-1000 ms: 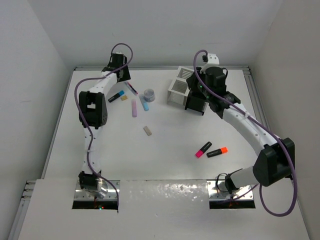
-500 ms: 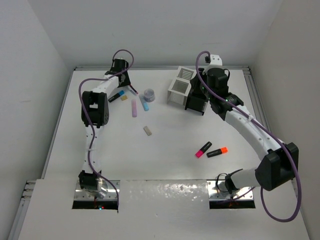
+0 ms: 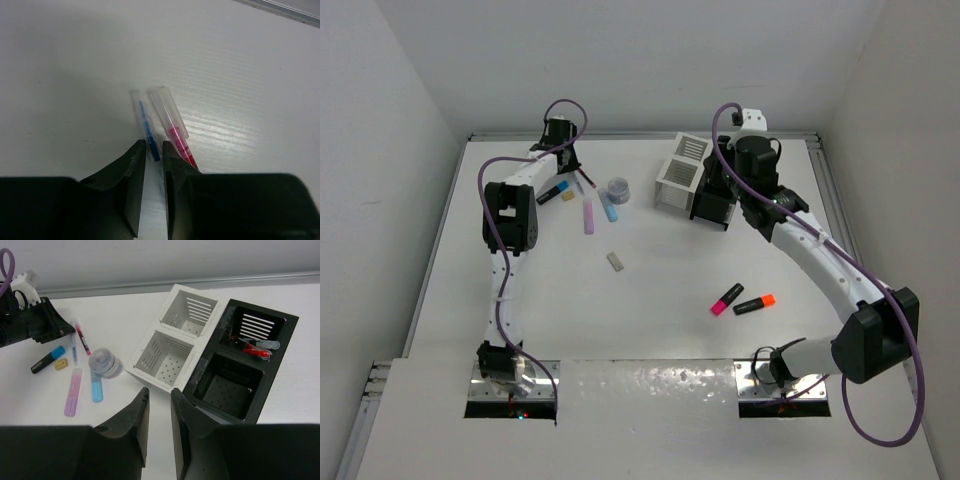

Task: Sort the stationery into containers
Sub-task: Pick up the pen from the center of the board.

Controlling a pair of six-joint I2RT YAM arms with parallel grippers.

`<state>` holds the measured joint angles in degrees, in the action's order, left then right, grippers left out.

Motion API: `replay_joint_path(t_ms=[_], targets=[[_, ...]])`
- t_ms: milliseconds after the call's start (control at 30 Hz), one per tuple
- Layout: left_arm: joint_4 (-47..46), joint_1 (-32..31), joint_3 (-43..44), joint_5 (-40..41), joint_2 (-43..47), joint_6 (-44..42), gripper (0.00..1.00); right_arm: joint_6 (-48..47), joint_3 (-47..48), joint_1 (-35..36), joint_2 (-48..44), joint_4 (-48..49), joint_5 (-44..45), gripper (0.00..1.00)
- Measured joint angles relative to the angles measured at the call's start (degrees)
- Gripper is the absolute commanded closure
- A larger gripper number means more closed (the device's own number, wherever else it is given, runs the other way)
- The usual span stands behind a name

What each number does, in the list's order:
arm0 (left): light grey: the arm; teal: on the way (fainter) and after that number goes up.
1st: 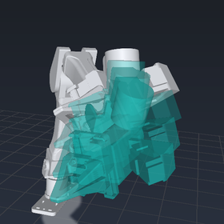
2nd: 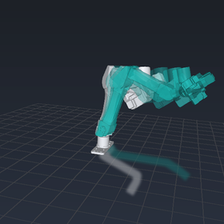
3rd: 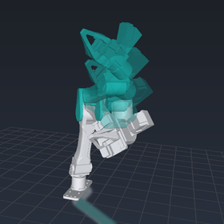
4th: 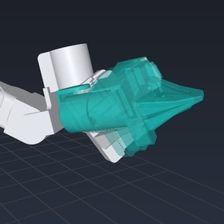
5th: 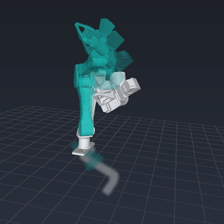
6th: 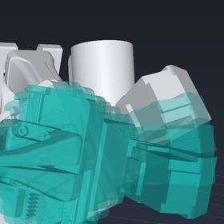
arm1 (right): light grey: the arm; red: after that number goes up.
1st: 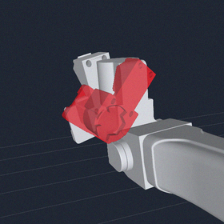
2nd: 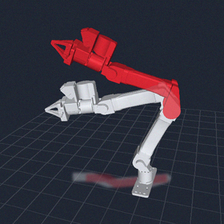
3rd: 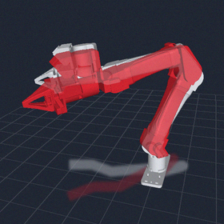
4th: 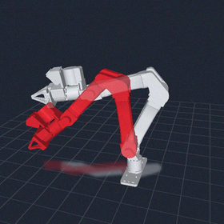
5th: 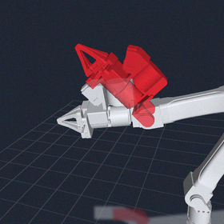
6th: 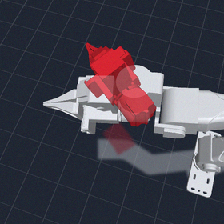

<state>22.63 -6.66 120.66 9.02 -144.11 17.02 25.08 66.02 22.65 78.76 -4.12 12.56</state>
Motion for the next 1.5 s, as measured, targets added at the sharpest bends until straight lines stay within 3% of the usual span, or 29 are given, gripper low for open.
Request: replay_joint_path(t_ms=[167,600,1067,1200,1500], targets=[[0.0,0.3,-0.1,0.3,0.0,0.7,1.00,-0.3,0.0,0.1,-0.4,-0.2,0.9,0.72],[-0.5,1.0,-3.3,-3.1,2.1,1.0,1.00,-2.2,-0.1,1.9,-2.1,-0.3,2.0,0.71],[1.5,-0.2,-8.6,-7.2,16.3,-6.9,1.00,-4.2,0.0,5.9,-1.9,-0.7,-4.1,0.64],[0.3,-2.0,-9.2,-13.6,21.8,-13.6,1.00,-1.3,1.9,5.0,-0.5,0.3,-7.6,0.53],[-1.6,-7.2,-17.5,-35.9,44.4,-38.4,1.00,8.3,9.6,2.3,3.5,11.2,-14.7,0.44]])
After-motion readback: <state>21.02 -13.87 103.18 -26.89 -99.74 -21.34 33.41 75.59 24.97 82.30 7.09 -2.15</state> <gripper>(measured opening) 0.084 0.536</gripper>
